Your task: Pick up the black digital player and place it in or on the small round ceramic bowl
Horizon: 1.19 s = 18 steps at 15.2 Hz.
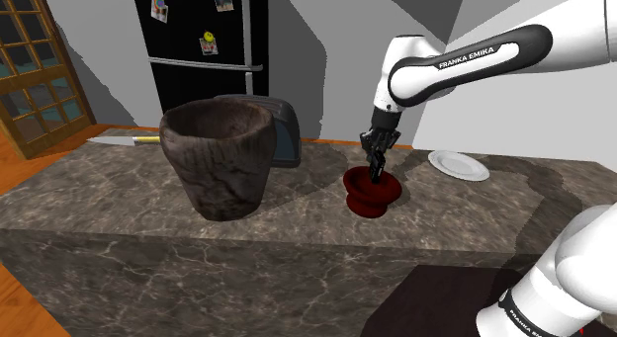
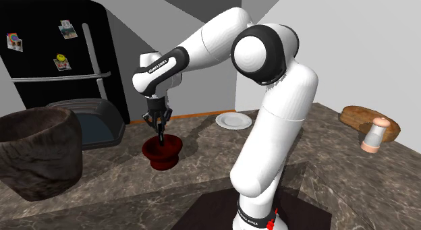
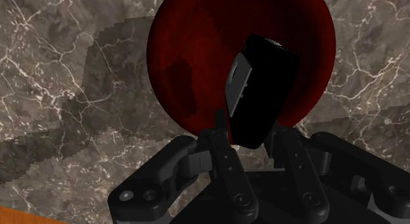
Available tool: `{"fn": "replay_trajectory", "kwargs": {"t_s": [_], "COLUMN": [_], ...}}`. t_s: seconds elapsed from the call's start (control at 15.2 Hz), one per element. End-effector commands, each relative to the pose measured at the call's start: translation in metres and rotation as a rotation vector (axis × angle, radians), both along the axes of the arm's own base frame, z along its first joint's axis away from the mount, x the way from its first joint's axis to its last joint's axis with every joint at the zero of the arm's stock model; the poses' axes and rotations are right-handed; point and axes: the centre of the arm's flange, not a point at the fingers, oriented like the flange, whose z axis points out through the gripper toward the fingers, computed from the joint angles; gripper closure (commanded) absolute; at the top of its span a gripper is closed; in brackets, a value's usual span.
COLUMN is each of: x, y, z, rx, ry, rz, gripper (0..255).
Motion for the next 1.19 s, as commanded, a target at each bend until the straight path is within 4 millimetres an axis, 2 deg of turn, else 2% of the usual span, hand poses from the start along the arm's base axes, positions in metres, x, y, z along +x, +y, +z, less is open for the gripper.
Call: {"fn": "replay_trajectory", "kwargs": {"t_s": [0.0, 0.33, 0.59, 1.12], "x": [0.0, 0.0, -0.001, -0.001], "y": [0.0, 0.0, 0.0, 0.0], "z": [0.0, 0.0, 0.05, 0.05], "rx": [0.0, 0.0, 0.0, 0.0], "ry": [0.0, 0.0, 0.0, 0.0], "rz": [0.0, 0.0, 0.0, 0.0], "gripper": [0, 0, 0, 0]}}
